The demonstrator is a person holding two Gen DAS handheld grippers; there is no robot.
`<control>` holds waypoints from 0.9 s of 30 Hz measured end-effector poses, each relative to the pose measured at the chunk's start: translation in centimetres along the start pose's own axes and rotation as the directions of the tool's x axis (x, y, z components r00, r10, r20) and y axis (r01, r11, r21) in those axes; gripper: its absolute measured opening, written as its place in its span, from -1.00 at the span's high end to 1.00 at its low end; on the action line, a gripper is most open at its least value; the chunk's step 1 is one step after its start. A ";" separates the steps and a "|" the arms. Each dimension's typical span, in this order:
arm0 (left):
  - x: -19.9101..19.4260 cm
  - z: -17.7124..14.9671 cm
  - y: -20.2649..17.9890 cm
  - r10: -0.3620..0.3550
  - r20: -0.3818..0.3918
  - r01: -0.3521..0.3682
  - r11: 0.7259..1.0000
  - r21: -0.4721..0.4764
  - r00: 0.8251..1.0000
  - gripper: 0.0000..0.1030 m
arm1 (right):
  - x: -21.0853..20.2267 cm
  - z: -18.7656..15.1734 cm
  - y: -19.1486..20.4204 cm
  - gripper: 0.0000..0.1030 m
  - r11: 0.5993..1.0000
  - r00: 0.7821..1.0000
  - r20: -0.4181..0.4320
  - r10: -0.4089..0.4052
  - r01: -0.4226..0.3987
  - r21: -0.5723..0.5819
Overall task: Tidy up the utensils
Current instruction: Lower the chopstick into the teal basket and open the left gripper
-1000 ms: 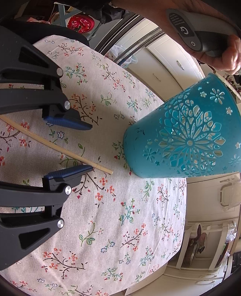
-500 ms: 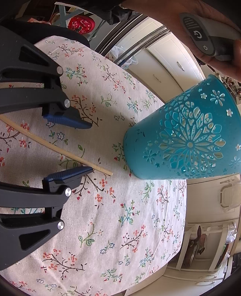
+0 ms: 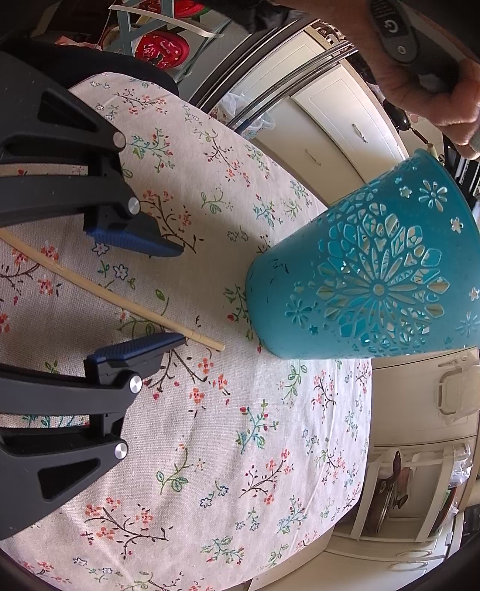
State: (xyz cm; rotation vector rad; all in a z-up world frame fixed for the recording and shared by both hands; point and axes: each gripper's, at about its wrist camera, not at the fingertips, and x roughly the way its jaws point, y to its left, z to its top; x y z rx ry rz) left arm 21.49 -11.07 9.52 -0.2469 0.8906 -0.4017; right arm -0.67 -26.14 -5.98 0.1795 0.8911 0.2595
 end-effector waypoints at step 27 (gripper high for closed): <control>3.3 0.6 -1.2 0.105 -0.158 -0.093 0.992 0.082 0.982 0.92 | 0.1 0.0 0.1 0.15 1.000 1.000 0.001 0.000 0.000 0.001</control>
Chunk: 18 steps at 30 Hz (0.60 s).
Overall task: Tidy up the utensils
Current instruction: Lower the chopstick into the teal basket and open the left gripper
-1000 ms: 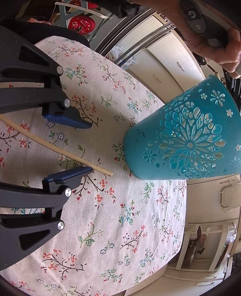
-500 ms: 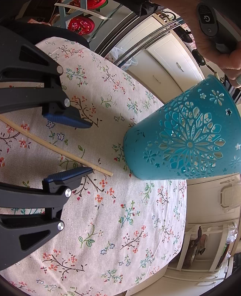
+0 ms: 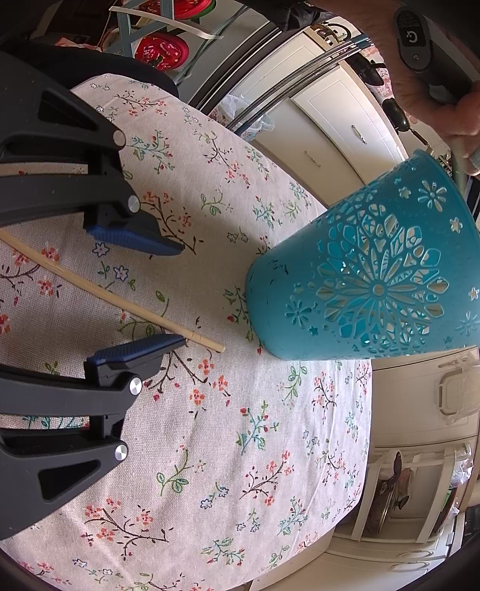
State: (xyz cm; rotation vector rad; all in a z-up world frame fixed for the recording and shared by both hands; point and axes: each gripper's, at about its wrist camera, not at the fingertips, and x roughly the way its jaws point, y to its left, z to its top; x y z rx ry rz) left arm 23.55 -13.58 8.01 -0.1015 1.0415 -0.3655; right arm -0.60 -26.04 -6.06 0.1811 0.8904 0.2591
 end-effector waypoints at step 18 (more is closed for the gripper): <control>-2.9 0.5 1.0 -0.061 0.143 0.071 0.995 -0.068 0.988 0.93 | -0.1 0.0 0.1 0.15 1.000 1.000 0.000 0.003 -0.003 0.000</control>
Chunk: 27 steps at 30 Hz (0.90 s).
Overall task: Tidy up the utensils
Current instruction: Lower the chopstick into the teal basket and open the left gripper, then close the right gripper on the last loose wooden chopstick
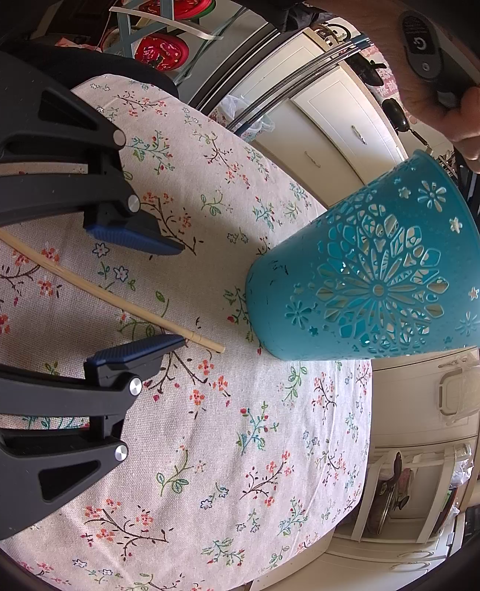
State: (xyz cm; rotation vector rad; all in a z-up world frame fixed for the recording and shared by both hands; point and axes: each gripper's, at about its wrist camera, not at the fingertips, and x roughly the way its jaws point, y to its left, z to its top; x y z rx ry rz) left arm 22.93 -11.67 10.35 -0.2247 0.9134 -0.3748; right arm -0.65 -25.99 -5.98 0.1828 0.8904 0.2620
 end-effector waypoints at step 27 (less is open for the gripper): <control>-14.1 -12.4 4.1 0.167 0.394 -0.219 0.971 0.091 0.904 -0.44 | -0.2 0.1 -0.4 0.14 0.999 1.000 0.012 -0.024 0.024 0.032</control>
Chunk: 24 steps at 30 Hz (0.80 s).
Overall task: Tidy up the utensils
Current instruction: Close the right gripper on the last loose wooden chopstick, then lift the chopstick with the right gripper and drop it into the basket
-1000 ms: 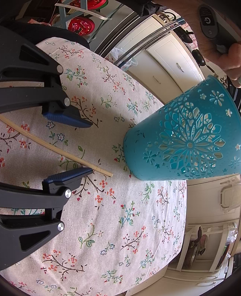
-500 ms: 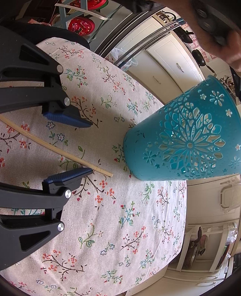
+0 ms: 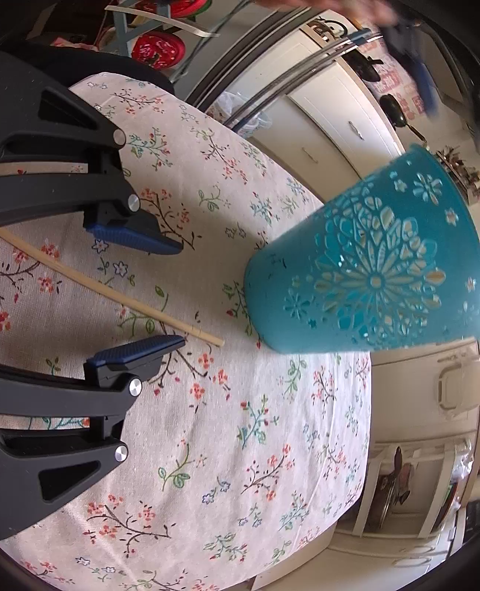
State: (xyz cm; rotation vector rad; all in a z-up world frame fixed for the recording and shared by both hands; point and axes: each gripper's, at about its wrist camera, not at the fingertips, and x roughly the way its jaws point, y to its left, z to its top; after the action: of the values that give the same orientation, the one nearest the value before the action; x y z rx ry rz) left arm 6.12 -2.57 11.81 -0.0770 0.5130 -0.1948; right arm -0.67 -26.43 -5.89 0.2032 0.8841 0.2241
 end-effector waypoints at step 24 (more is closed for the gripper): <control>8.4 -14.5 1.8 0.178 -0.277 -0.149 0.981 0.123 0.944 -0.68 | -5.2 -0.2 -1.8 0.90 0.987 0.995 0.052 0.082 -0.089 0.137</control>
State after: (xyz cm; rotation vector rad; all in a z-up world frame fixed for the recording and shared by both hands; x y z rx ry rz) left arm 6.43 -2.89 -5.00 0.0947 0.7953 -0.0681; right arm -3.86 -29.59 -2.63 0.3755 0.8464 0.2364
